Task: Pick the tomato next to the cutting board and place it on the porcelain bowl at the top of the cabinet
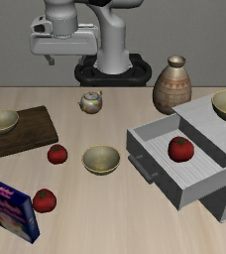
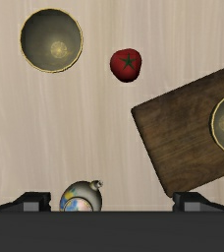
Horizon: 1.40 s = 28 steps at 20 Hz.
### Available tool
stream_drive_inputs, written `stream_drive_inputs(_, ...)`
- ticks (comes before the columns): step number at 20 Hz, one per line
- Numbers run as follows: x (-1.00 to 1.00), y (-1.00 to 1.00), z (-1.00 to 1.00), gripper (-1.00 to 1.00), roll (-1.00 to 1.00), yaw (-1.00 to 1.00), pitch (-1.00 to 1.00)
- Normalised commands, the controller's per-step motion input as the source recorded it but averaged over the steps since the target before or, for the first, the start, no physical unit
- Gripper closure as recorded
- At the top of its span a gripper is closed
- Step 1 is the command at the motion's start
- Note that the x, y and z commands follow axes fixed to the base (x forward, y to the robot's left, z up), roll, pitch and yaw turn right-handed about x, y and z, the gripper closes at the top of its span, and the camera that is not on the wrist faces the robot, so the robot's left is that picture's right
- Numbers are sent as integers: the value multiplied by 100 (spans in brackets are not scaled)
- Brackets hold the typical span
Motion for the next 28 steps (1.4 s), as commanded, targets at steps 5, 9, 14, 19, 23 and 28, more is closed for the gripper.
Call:
stream_drive_inputs(5,80,-20,0,-100,0,0,0)
stream_drive_inputs(9,100,0,0,-100,0,0,0)
stream_drive_inputs(14,80,-20,0,-100,0,0,0)
stream_drive_inputs(19,40,0,-60,-100,0,0,0)
stream_drive_inputs(23,0,0,-100,-100,0,0,0)
stream_drive_inputs(28,0,20,-80,-100,0,0,0)
